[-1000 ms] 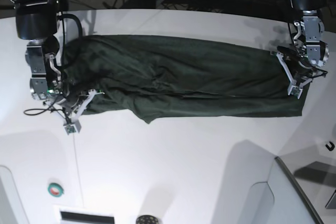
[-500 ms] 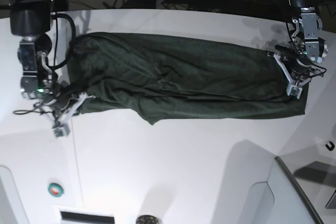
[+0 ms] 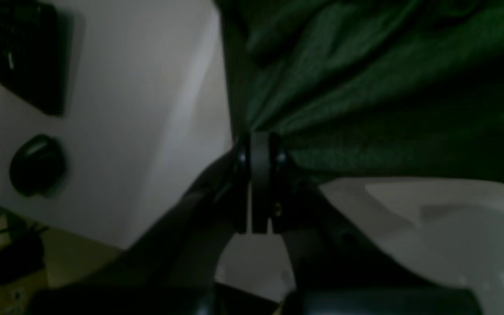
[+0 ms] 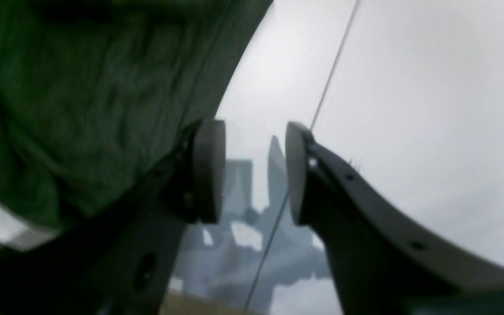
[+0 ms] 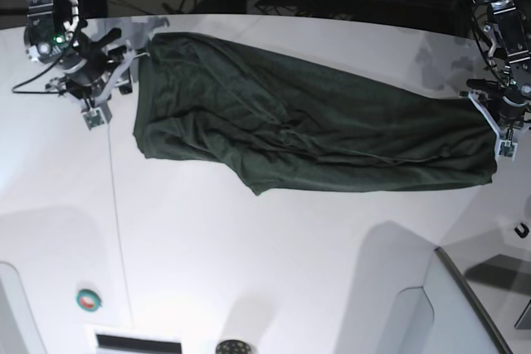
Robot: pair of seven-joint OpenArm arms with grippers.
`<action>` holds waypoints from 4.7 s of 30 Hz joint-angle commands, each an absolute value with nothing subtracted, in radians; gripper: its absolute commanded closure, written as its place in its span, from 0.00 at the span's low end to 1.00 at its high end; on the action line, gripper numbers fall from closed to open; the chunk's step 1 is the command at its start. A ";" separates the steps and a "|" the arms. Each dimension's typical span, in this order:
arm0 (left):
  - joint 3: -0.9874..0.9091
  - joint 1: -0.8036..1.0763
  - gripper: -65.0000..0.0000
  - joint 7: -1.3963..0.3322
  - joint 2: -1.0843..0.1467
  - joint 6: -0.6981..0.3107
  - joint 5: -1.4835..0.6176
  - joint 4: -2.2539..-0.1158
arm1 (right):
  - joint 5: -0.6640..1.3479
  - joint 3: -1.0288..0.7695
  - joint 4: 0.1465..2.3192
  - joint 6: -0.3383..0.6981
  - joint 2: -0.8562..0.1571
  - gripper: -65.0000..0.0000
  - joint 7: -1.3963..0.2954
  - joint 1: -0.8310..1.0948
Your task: Layout the t-shirt on the table in an organized manner, then fold the t-shirt properly
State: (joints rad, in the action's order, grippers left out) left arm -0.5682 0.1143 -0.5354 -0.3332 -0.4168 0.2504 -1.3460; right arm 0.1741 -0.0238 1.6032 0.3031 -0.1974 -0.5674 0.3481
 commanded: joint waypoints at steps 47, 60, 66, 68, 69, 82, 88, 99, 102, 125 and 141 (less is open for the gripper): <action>-0.582 0.268 0.27 -0.532 -0.392 -0.404 0.239 -1.406 | 0.180 0.076 1.348 0.300 -0.191 0.85 -0.544 0.191; -0.581 0.265 0.35 -0.529 -0.372 -0.404 0.239 -1.382 | 0.180 0.002 1.314 0.300 -0.217 0.85 -0.544 0.179; -0.581 0.220 0.51 -0.526 -0.320 -0.401 0.245 -1.346 | 0.180 0.002 1.314 0.300 -0.217 0.85 -0.544 0.176; -0.581 0.200 0.54 -0.504 -0.318 -0.401 0.248 -1.297 | 0.180 0.002 1.314 0.300 -0.217 0.85 -0.544 0.176; -0.581 0.196 0.54 -0.472 -0.318 -0.401 0.249 -1.276 | 0.180 0.002 1.314 0.300 -0.217 0.85 -0.544 0.176; -0.657 0.206 0.54 -0.360 -0.355 -0.400 0.249 -1.093 | 0.180 -0.056 1.314 0.300 -0.236 0.85 -0.544 0.176; -0.705 0.208 0.54 -0.366 -0.354 -0.401 0.251 -1.173 | 0.180 -0.053 1.314 0.298 -0.231 0.85 -0.544 0.180; -0.705 0.209 0.54 -0.367 -0.349 -0.401 0.245 -1.296 | 0.183 -0.053 1.386 0.300 -0.228 0.85 -0.545 0.209; -0.711 0.214 0.54 -0.367 -0.349 -0.401 0.248 -1.328 | 0.183 -0.056 1.458 0.300 -0.220 0.85 -0.545 0.226; -1.010 0.254 0.54 -0.367 -0.272 -0.406 0.094 -1.351 | 0.183 0.134 1.104 0.303 -0.048 0.44 -0.613 -0.297; -1.009 0.337 0.54 -0.366 -0.285 -0.406 0.022 -1.349 | 0.185 0.136 0.670 0.305 0.087 0.44 -0.407 -0.470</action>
